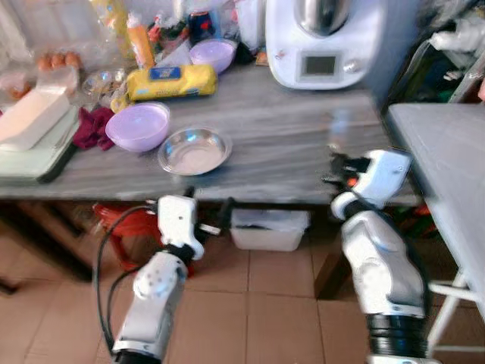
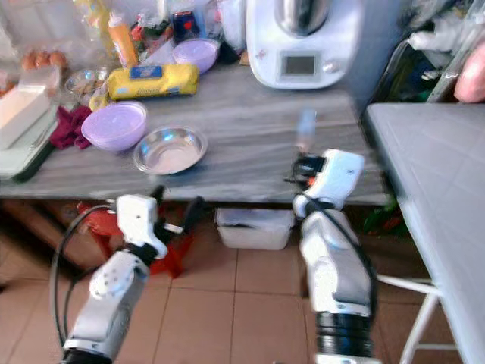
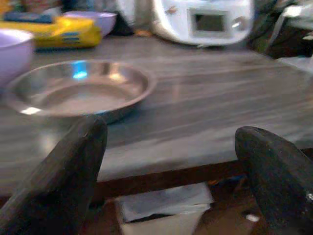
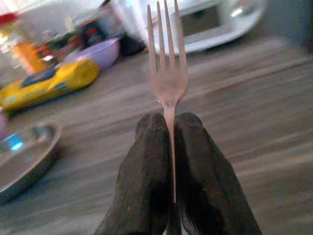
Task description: Setting the table
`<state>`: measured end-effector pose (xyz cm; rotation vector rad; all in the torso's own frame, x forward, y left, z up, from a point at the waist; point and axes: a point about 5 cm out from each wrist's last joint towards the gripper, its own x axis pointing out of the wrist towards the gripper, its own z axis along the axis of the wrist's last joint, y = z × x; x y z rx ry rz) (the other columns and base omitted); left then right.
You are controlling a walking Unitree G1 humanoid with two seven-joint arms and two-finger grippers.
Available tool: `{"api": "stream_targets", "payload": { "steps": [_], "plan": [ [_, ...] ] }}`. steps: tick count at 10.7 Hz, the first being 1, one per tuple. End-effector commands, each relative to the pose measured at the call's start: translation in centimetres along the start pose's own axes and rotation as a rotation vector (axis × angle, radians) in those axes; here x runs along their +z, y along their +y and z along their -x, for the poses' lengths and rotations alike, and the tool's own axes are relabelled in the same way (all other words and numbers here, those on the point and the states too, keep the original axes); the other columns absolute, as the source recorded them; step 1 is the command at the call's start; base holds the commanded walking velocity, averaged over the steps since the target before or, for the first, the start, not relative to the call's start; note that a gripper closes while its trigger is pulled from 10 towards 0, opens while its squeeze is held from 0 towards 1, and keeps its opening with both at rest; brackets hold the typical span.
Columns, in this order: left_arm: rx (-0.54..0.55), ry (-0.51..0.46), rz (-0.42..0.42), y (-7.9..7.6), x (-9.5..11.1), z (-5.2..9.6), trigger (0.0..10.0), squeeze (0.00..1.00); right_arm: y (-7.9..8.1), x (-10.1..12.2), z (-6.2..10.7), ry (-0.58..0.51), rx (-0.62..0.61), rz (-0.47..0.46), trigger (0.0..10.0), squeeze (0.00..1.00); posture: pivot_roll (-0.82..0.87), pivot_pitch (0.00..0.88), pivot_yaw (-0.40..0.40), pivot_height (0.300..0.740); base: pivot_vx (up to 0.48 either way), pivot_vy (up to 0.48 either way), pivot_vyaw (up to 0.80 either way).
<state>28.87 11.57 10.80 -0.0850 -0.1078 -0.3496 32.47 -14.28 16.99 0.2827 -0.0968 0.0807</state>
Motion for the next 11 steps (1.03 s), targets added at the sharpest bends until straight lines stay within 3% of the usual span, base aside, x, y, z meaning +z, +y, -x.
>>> {"api": "stream_targets", "payload": {
  "steps": [1, 7, 11],
  "plan": [
    [0.009, 0.012, 0.001, 0.17, -0.19, 0.2, 10.0, 0.0, 0.0, 0.4, -0.07, -0.014, 0.005, 0.009, 10.0, 0.0, -0.05, 0.122, 0.065, 0.74, 0.0, 0.27, 0.0],
    [0.007, 0.014, -0.008, 0.1, -0.22, 0.22, 10.0, 0.0, -0.05, 0.36, -0.03, -0.014, 0.002, 0.008, 10.0, 0.0, -0.05, 0.129, 0.067, 0.74, 0.0, 0.464, 0.0],
    [-0.002, -0.004, -0.013, -0.13, 0.0, 0.28, 10.0, 0.0, -0.14, 0.23, 0.04, -0.012, -0.004, 0.007, 10.0, 0.0, -0.05, 0.131, 0.07, 0.74, 0.0, 0.0, 0.0]
  ]
}}
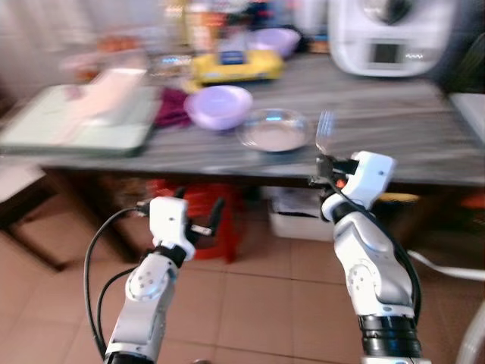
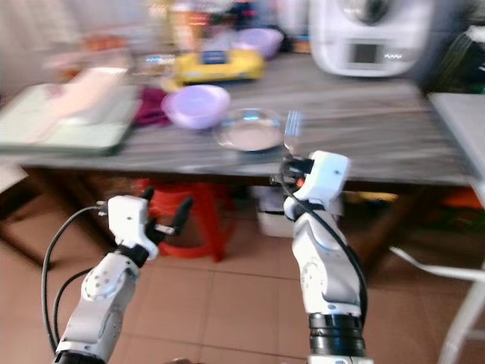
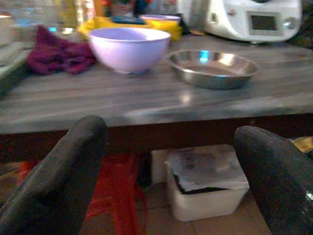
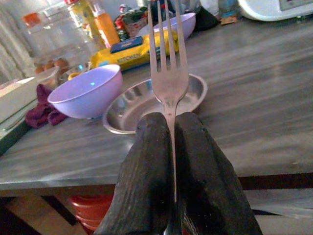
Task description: Setting the table
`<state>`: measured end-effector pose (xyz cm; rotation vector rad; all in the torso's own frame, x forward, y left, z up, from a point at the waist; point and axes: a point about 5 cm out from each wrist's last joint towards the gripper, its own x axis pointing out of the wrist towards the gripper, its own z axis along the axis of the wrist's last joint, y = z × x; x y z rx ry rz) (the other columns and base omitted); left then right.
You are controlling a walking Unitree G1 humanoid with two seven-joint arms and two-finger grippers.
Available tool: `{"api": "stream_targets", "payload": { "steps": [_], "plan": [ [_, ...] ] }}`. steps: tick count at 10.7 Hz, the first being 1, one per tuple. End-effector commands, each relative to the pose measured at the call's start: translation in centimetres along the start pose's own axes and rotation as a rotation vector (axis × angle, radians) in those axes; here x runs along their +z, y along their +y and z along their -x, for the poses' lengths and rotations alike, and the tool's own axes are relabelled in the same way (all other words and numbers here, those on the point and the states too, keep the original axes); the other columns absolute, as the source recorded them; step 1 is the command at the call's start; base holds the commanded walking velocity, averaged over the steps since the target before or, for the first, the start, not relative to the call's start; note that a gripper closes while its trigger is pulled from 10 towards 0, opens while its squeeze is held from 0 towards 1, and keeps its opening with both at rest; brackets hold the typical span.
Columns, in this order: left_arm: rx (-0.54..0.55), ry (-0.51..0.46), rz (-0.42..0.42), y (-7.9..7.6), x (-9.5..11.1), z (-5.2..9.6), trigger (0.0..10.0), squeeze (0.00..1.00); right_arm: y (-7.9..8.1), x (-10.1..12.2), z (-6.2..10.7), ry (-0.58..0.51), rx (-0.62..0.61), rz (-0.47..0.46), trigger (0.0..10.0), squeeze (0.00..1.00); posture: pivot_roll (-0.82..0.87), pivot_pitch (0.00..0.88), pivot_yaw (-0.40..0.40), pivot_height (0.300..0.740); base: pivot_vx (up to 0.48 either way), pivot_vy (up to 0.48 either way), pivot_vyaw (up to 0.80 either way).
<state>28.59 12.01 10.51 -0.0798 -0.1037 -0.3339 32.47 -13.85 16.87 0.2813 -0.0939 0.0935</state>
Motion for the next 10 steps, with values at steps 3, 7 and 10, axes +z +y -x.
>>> {"api": "stream_targets", "payload": {
  "steps": [3, 7, 10],
  "plan": [
    [-0.037, -0.031, -0.015, -0.67, 0.47, -0.1, 10.0, 0.0, -0.6, 0.59, 0.05, -0.02, -0.016, 0.011, 10.0, 0.0, -0.05, 0.13, 0.066, 0.74, 0.0, 0.0, 0.0],
    [-0.06, -0.043, -0.027, -0.76, 0.56, 0.08, 10.0, 0.0, -1.21, 0.9, 0.19, -0.038, -0.052, 0.023, 10.0, 0.0, -0.05, 0.133, 0.069, 0.74, 0.14, 0.0, 0.0],
    [-0.07, -0.041, -0.023, -0.96, 0.52, 0.02, 10.0, 0.0, -1.38, 0.9, 0.21, -0.037, -0.064, 0.022, 10.0, 0.0, -0.06, 0.134, 0.076, 0.74, 0.299, 0.0, -0.29]
  ]
}}
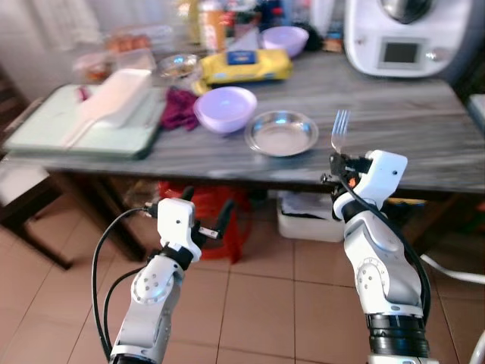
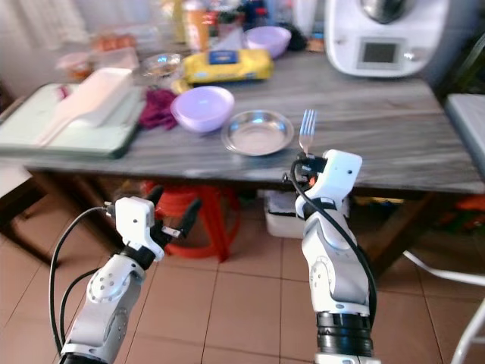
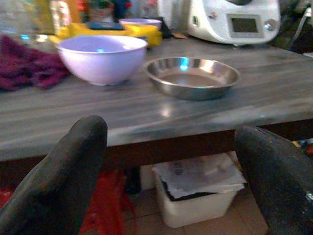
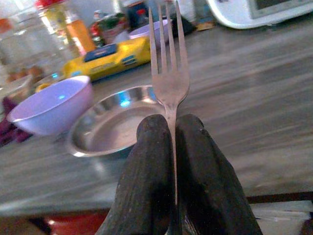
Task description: Setting the table
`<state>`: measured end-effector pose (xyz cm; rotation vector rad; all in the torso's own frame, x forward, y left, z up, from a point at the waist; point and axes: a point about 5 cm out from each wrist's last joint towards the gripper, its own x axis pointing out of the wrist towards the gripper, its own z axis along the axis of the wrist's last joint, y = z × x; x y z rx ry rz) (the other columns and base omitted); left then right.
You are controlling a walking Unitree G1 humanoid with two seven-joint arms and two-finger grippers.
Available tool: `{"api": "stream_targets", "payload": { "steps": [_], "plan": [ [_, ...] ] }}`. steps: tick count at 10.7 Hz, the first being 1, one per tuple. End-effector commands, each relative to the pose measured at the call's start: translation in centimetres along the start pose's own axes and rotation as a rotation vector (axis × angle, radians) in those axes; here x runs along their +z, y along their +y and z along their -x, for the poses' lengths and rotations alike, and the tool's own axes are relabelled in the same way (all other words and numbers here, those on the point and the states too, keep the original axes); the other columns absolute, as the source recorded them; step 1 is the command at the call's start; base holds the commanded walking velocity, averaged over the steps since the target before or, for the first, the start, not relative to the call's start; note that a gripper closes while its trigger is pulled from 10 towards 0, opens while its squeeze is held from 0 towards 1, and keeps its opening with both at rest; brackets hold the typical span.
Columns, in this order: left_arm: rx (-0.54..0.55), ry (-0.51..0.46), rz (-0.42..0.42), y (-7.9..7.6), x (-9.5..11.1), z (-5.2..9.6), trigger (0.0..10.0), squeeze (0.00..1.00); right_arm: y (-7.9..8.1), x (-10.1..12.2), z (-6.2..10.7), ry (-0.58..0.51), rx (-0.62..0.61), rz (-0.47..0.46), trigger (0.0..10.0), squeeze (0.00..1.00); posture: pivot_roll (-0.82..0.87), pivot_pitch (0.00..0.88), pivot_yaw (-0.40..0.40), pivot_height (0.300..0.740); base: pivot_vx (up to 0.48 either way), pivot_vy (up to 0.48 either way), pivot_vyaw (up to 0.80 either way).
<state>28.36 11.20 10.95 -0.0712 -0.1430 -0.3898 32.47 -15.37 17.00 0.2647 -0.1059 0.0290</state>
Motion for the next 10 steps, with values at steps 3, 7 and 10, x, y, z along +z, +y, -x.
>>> {"api": "stream_targets", "payload": {
  "steps": [3, 7, 10],
  "plan": [
    [-0.018, -0.007, -0.004, -0.17, 0.11, 0.01, 10.0, 0.0, 0.11, 0.24, 0.03, -0.012, -0.003, -0.001, 10.0, 0.0, -0.06, 0.134, 0.072, 0.74, 0.321, 0.0, -0.58],
    [-0.018, -0.004, 0.002, -0.2, 0.01, -0.05, 10.0, 0.0, 0.21, 0.27, -0.06, -0.011, 0.009, 0.009, 10.0, 0.0, -0.06, 0.126, 0.066, 0.74, 0.321, 0.0, -0.14],
    [-0.015, -0.005, 0.002, -0.12, 0.03, 0.06, 10.0, 0.0, 0.22, 0.24, -0.17, -0.009, 0.017, 0.015, 10.0, 0.0, -0.06, 0.122, 0.06, 0.74, 0.304, 0.0, 0.0]
  ]
}}
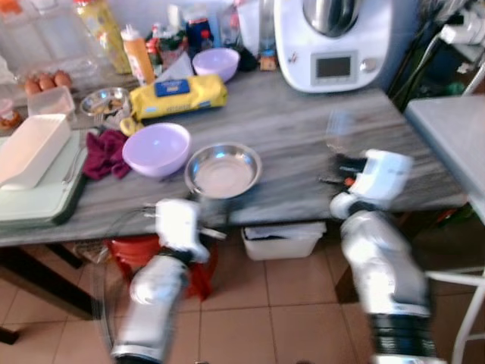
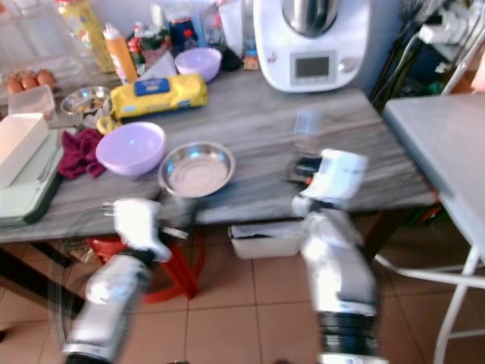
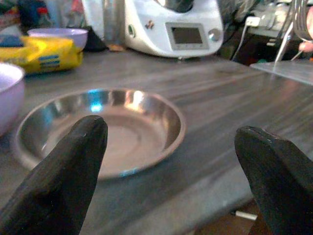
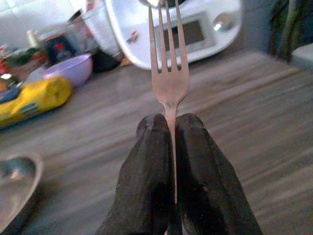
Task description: Setting the table
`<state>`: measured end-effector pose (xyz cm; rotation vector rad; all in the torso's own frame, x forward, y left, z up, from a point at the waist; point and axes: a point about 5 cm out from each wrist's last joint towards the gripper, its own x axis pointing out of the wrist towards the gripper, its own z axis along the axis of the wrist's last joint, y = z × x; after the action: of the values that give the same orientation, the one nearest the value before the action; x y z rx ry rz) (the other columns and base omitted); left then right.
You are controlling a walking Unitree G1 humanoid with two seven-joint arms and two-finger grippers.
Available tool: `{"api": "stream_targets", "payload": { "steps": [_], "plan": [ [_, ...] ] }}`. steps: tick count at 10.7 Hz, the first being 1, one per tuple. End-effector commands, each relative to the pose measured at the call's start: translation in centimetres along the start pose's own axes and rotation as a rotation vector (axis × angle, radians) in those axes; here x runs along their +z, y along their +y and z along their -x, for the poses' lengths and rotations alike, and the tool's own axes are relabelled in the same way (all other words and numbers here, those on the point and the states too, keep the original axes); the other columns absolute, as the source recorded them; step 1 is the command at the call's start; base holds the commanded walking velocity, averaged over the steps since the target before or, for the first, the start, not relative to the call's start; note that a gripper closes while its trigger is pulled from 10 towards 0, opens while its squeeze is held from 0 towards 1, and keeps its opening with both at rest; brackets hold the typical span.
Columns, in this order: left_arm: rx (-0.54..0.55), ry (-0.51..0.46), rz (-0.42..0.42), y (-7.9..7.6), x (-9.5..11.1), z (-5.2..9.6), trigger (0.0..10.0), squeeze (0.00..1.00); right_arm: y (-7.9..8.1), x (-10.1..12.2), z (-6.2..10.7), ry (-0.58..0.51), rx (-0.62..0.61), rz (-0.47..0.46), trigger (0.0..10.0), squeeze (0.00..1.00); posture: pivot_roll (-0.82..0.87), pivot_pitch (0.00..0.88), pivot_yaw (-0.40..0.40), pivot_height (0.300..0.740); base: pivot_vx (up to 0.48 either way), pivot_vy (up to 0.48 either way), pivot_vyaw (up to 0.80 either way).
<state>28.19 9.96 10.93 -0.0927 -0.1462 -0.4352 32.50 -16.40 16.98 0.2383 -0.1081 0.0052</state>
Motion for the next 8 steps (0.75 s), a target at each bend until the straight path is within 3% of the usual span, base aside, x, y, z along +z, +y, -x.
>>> {"api": "stream_targets", "payload": {
  "steps": [1, 5, 8],
  "plan": [
    [0.034, 0.002, -0.025, 1.2, 0.2, 0.6, 10.0, 0.0, 1.3, 0.0, -0.1, -0.004, 0.044, -0.011, 10.0, 0.0, -0.06, 0.122, 0.059, 0.74, 0.266, 0.0, 0.0],
    [0.05, 0.008, -0.029, 1.5, 0.1, 1.2, 10.0, 0.0, 1.6, -0.2, -0.1, -0.001, 0.055, -0.013, 10.0, 0.0, -0.05, 0.125, 0.06, 0.74, 0.309, 0.0, 0.0],
    [0.047, -0.021, -0.025, 1.6, 0.7, 1.9, 10.0, 0.0, 1.5, -0.4, 0.1, 0.004, 0.058, -0.006, 10.0, 0.0, -0.05, 0.13, 0.062, 0.74, 0.0, 0.0, 0.0]
  ]
}}
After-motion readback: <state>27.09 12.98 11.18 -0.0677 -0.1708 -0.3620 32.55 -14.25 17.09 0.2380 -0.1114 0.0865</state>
